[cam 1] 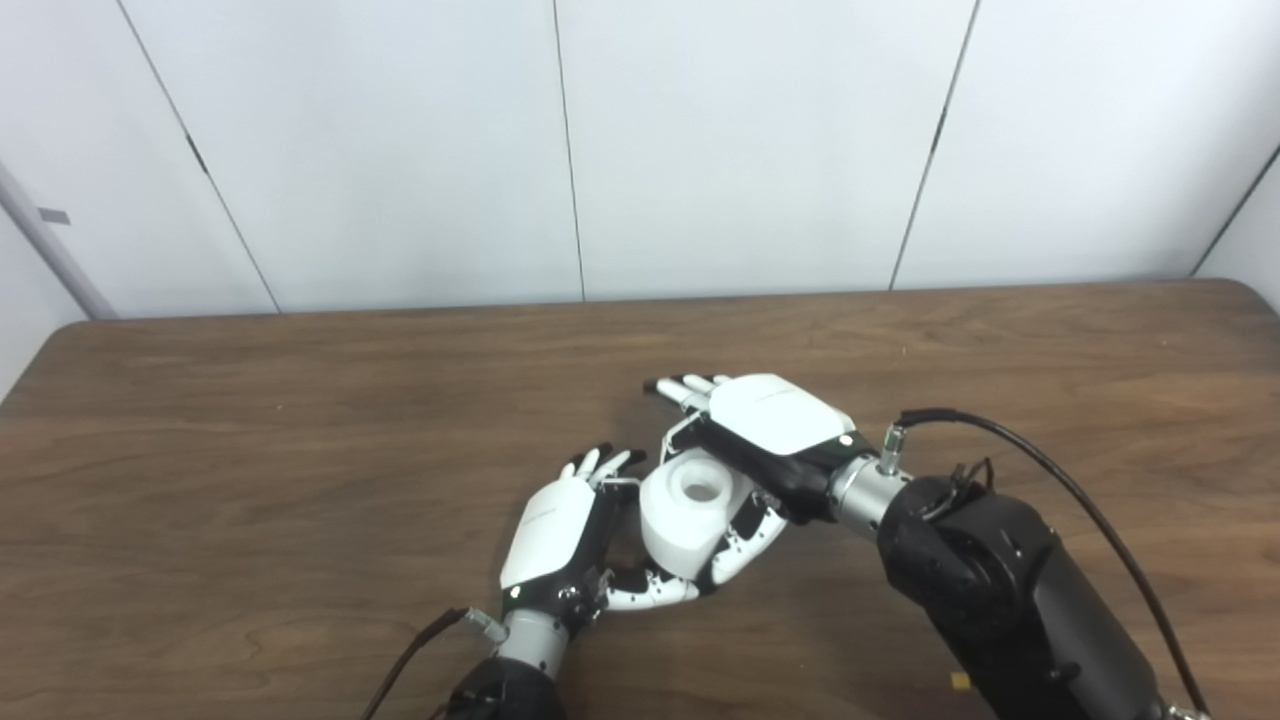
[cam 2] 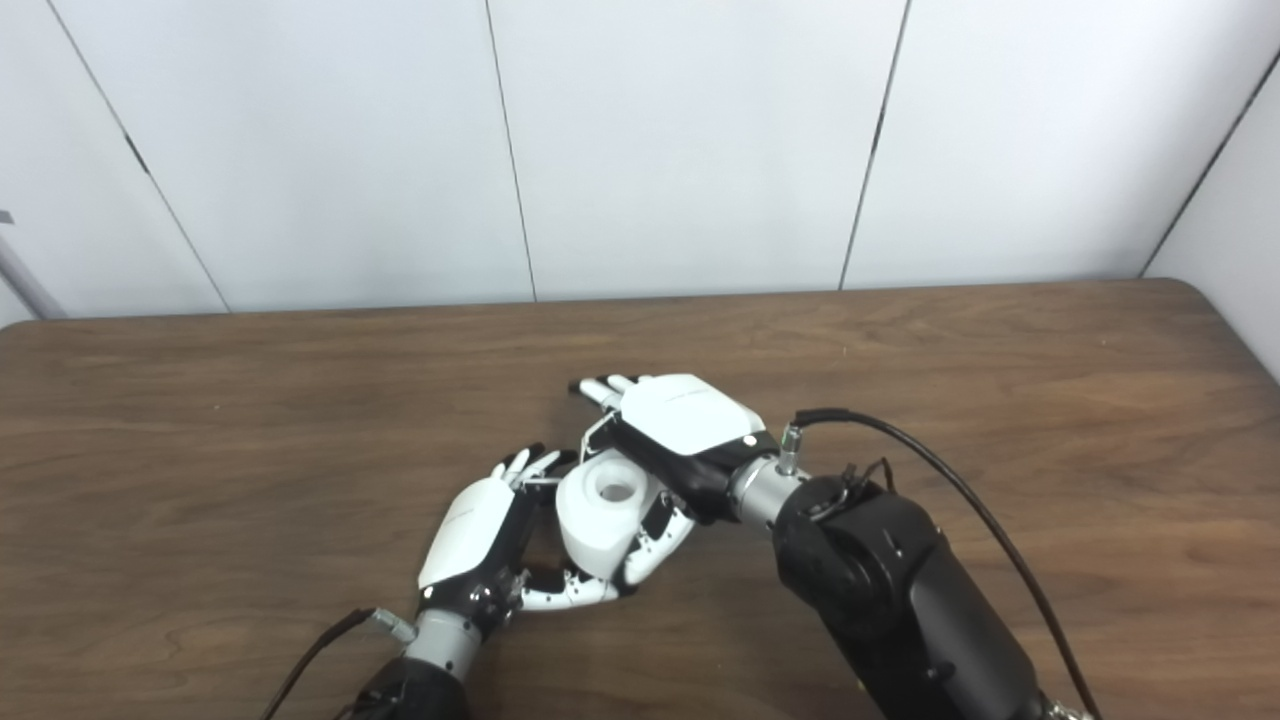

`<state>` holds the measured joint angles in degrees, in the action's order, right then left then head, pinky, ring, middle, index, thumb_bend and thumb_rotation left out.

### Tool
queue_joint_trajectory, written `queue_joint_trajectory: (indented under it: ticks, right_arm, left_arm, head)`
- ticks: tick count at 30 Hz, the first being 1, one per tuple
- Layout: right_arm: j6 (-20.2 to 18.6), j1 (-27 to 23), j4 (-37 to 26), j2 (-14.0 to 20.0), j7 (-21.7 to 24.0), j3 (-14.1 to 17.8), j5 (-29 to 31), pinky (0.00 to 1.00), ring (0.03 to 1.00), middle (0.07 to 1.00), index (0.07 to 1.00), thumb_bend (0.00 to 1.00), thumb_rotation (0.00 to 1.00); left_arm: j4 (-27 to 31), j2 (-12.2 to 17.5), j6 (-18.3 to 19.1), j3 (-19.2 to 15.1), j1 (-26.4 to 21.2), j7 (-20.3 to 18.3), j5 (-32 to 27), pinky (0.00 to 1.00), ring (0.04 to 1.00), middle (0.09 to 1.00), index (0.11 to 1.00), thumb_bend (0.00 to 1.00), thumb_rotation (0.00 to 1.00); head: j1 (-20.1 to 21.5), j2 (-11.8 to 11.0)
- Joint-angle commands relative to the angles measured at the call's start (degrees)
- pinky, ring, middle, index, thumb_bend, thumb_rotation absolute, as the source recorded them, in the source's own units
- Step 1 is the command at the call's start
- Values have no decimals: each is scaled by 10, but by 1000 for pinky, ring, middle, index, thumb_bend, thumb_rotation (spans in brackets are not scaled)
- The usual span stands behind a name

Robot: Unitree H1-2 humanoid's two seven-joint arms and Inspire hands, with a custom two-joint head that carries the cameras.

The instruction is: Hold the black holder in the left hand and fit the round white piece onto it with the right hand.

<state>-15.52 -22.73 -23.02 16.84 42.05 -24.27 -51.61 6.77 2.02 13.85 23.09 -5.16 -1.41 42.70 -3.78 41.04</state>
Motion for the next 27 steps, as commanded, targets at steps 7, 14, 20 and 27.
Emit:
queue_joint_trajectory:
  ticks: [7, 14, 20, 27]
  right_arm:
    - [-19, -6, -13, 1, 32, -4, 12, 1000, 1000, 1000, 1000, 1000, 432]
    - [-23, -7, -14, 4, 31, -6, 15, 1000, 1000, 1000, 1000, 1000, 450]
    - [-25, -7, -15, 5, 33, -4, 17, 1000, 1000, 1000, 1000, 1000, 449]
    - [-34, -8, -18, 8, 40, -1, 12, 1000, 1000, 1000, 1000, 1000, 442]
  left_arm:
    - [10, -9, 6, 6, -4, -10, 0, 1000, 1000, 910, 478, 520, 47]
    - [11, -9, 6, 5, -4, -10, -1, 1000, 1000, 910, 478, 520, 46]
    - [8, -5, -1, 4, -5, -7, -2, 1000, 1000, 911, 478, 520, 47]
    - [7, 0, -5, 0, -4, -12, -11, 1000, 1000, 914, 478, 520, 46]
  head:
    - [-1, 0]
    - [1, 0]
    - [4, -1]
    - [8, -2]
